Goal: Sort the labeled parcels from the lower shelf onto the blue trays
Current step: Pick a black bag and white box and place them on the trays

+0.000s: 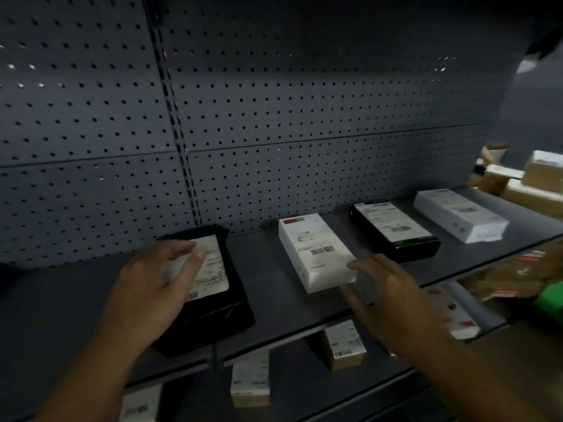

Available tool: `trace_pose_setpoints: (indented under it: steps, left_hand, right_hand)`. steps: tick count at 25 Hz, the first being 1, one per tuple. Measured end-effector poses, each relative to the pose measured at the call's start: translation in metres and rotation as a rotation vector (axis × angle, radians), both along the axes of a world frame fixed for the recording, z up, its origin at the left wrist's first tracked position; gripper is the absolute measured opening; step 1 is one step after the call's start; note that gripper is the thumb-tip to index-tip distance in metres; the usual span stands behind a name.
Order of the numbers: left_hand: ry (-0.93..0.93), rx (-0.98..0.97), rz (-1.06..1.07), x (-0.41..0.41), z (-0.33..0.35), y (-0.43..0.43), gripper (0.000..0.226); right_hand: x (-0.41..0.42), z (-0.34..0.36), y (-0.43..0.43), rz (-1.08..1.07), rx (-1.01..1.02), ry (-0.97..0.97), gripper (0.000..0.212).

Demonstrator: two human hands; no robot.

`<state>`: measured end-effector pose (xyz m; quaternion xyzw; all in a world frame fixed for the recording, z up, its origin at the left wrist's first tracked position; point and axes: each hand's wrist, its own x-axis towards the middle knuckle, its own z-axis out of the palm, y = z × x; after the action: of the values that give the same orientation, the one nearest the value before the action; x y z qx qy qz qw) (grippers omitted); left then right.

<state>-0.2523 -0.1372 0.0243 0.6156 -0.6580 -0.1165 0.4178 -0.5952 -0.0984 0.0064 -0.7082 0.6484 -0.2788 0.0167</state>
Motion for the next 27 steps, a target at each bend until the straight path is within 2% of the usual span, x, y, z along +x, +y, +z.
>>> trace_pose_setpoints:
  steps: [3, 6, 8, 11, 12, 13, 15, 16, 18, 21, 24, 27]
  left_hand:
    - [-0.014, 0.029, 0.104, 0.003, -0.002, 0.006, 0.045]
    - [-0.007, 0.051, 0.173, 0.004, -0.012, 0.007, 0.069]
    - [0.067, 0.141, 0.237, 0.0, -0.019, 0.007, 0.091]
    - [0.148, 0.308, 0.317, -0.004, -0.025, 0.005, 0.128]
    - [0.151, 0.349, 0.32, -0.004, -0.026, 0.005, 0.126]
    - [0.158, 0.364, 0.304, -0.005, -0.028, 0.006, 0.11]
    - [0.233, 0.343, 0.263, -0.011, -0.029, 0.013, 0.076]
    - [0.284, 0.306, 0.241, -0.014, -0.031, 0.017, 0.069]
    - [0.371, 0.203, 0.196, -0.021, -0.036, 0.026, 0.07]
    - [0.448, 0.041, 0.173, -0.032, -0.041, 0.044, 0.093]
    - [0.471, -0.078, 0.138, -0.041, -0.039, 0.055, 0.084]
    - [0.609, -0.082, 0.136, -0.03, -0.028, 0.068, 0.074]
  right_hand:
    - [-0.002, 0.003, -0.029, 0.051, -0.021, -0.037, 0.04]
    - [-0.003, 0.005, -0.063, 0.002, -0.108, -0.098, 0.053]
    - [-0.001, 0.004, -0.084, -0.078, 0.014, -0.119, 0.078]
    - [0.006, -0.002, -0.105, -0.153, 0.341, -0.037, 0.12]
    - [0.008, -0.005, -0.107, -0.159, 0.405, -0.008, 0.127]
    - [0.011, -0.007, -0.108, -0.158, 0.431, 0.008, 0.129]
    - [0.015, -0.012, -0.103, -0.165, 0.379, -0.03, 0.12]
    - [0.018, -0.015, -0.096, -0.171, 0.339, -0.067, 0.113]
    - [0.022, -0.021, -0.082, -0.168, 0.254, -0.181, 0.097]
    - [0.03, -0.031, -0.059, -0.086, 0.073, -0.527, 0.084]
    - [0.038, -0.032, -0.043, -0.017, -0.054, -0.759, 0.072]
    - [0.053, -0.021, -0.036, 0.056, -0.029, -1.022, 0.061]
